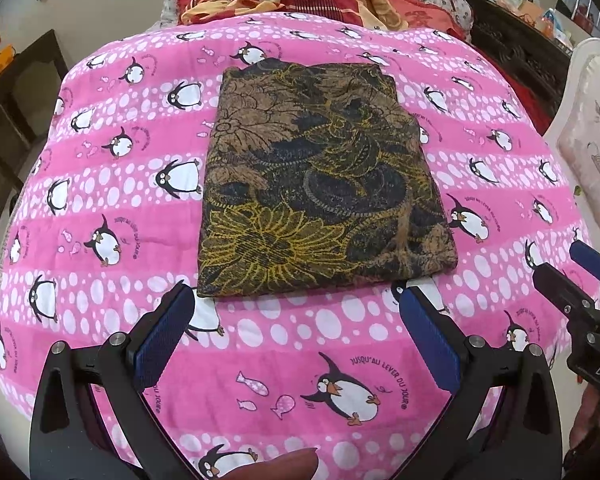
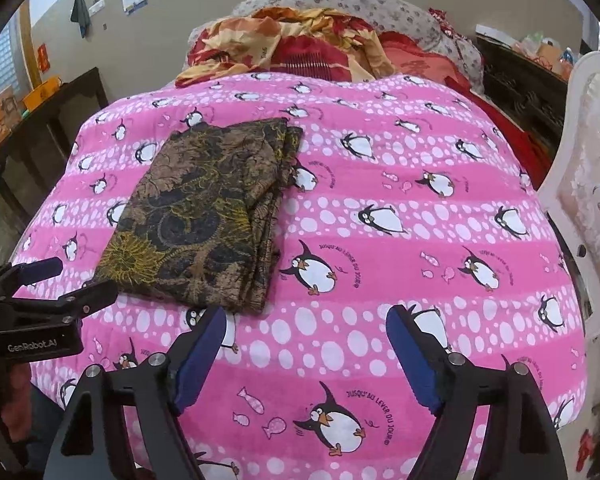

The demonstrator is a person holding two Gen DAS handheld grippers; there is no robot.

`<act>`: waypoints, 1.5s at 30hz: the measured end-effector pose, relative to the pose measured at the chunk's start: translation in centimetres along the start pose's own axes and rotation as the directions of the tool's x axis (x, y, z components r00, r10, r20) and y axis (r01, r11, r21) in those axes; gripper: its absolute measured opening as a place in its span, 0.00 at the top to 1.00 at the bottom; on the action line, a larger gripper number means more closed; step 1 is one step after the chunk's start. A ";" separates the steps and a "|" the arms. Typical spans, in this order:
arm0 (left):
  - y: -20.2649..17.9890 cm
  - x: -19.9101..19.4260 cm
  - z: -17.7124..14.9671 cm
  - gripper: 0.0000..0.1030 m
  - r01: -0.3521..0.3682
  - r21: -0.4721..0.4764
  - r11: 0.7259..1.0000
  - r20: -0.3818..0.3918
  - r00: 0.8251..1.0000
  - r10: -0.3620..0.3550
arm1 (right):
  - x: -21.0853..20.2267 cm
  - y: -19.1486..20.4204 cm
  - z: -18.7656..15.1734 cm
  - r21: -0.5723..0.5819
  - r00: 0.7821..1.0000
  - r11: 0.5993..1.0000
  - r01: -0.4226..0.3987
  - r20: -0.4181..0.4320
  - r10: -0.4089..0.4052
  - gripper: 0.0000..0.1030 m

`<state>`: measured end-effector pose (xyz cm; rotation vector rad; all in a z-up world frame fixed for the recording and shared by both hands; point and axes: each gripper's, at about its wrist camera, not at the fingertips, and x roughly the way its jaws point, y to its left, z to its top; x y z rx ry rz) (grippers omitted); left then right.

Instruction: Fold small clothes

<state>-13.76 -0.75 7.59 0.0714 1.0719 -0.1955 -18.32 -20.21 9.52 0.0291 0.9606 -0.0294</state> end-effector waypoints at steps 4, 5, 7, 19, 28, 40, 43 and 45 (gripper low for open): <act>0.0 0.3 -0.1 0.00 0.000 -0.001 1.000 -0.008 1.000 0.000 | 0.3 -0.1 0.0 0.000 1.000 1.000 -0.008 -0.009 0.008 0.21; 0.0 0.4 -0.1 0.00 -0.001 0.000 1.000 -0.008 1.000 0.001 | 0.3 0.0 -0.1 -0.001 1.000 1.000 -0.011 -0.009 0.011 0.21; -0.1 0.4 -0.1 0.00 -0.002 0.001 1.000 -0.011 1.000 0.002 | 0.3 0.2 -0.1 -0.003 1.000 1.000 -0.016 -0.011 0.016 0.21; -0.3 0.4 -0.1 0.00 0.001 0.004 1.000 -0.010 1.000 -0.001 | -0.5 1.3 0.3 -0.043 0.999 0.998 -0.036 0.014 0.037 0.21; -0.1 0.3 0.1 0.00 0.001 0.002 1.000 -0.009 1.000 -0.001 | -0.7 1.4 0.4 -0.049 0.999 0.998 -0.029 0.022 0.030 0.21; 0.0 0.4 0.1 0.00 0.003 0.003 1.000 -0.008 1.000 -0.003 | -1.0 1.4 0.5 -0.050 0.999 0.998 -0.036 0.033 0.038 0.21; -0.1 0.0 -0.1 0.00 0.011 0.002 1.000 0.018 1.000 -0.011 | -1.1 1.5 0.5 -0.051 0.998 0.998 -0.040 0.038 0.042 0.21; -0.4 -0.3 -0.1 0.00 0.015 0.012 1.000 0.034 0.999 -0.016 | -1.1 1.5 0.5 -0.048 0.998 0.998 -0.046 0.041 0.048 0.21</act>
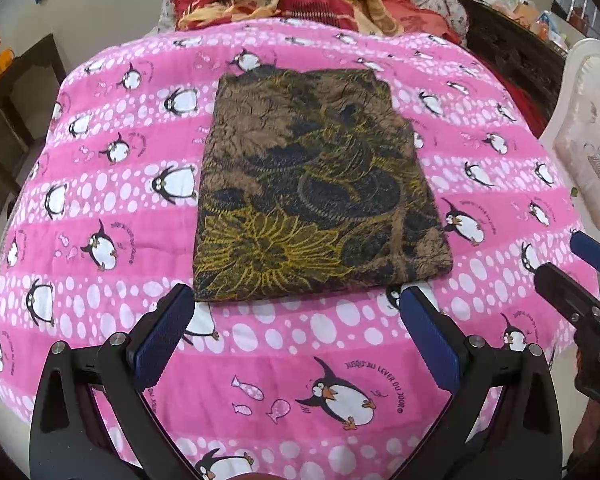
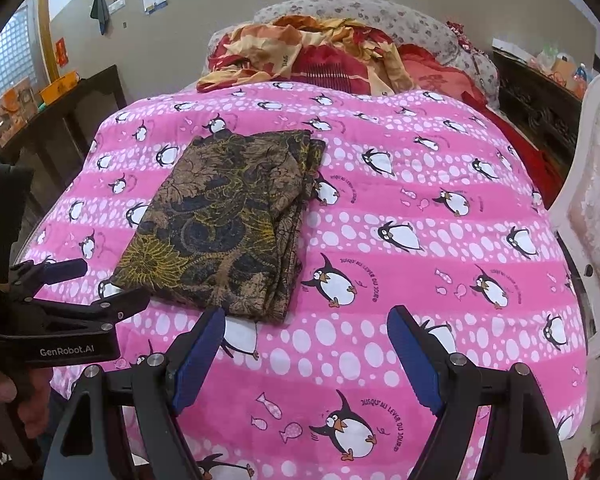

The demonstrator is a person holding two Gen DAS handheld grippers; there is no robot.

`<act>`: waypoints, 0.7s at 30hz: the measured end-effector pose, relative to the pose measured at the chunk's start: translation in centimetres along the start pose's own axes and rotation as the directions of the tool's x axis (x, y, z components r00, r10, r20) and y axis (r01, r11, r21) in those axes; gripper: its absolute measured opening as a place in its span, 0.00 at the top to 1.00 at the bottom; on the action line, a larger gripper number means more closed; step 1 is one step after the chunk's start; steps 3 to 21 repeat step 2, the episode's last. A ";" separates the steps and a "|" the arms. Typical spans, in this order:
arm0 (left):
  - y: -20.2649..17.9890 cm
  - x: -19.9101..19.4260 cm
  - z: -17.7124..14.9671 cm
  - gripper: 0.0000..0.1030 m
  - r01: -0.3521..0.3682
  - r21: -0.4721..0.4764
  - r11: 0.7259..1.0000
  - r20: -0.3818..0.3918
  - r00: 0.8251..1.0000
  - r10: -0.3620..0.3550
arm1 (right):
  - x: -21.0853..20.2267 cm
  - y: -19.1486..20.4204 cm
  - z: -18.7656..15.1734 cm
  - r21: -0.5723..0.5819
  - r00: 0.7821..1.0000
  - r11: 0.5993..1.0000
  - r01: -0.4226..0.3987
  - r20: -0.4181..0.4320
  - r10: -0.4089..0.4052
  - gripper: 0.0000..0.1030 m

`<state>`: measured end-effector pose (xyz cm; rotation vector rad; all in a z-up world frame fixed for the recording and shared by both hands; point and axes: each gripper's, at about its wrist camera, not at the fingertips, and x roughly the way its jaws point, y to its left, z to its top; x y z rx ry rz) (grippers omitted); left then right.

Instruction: Fold small clothes

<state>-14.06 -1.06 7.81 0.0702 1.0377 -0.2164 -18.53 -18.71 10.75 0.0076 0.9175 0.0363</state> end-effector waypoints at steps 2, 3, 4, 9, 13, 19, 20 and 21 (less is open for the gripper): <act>-0.4 -0.2 -0.1 0.00 0.007 0.009 1.000 0.005 1.000 -0.007 | 0.0 0.0 0.0 0.001 1.000 1.000 0.001 0.000 -0.001 0.21; -0.4 -0.2 -0.1 0.00 0.007 0.009 1.000 0.005 1.000 -0.007 | 0.0 0.0 0.0 0.001 1.000 1.000 0.001 0.000 -0.001 0.21; -0.4 -0.2 -0.1 0.00 0.007 0.009 1.000 0.005 1.000 -0.007 | 0.0 0.0 0.0 0.001 1.000 1.000 0.001 0.000 -0.001 0.21; -0.4 -0.2 -0.1 0.00 0.007 0.009 1.000 0.005 1.000 -0.007 | 0.0 0.0 0.0 0.001 1.000 1.000 0.001 0.000 -0.001 0.21; -0.4 -0.2 -0.1 0.00 0.007 0.009 1.000 0.005 1.000 -0.007 | 0.0 0.0 0.0 0.001 1.000 1.000 0.001 0.000 -0.001 0.21; -0.4 -0.2 -0.1 0.00 0.007 0.009 1.000 0.005 1.000 -0.007 | 0.0 0.0 0.0 0.001 1.000 1.000 0.001 0.000 -0.001 0.21; -0.4 -0.2 -0.1 0.00 0.007 0.009 1.000 0.005 1.000 -0.007 | 0.0 0.0 0.0 0.001 1.000 1.000 0.001 0.000 -0.001 0.21; -0.4 -0.2 -0.1 0.00 0.007 0.009 1.000 0.005 1.000 -0.007 | 0.0 0.0 0.0 0.001 1.000 1.000 0.001 0.000 -0.001 0.21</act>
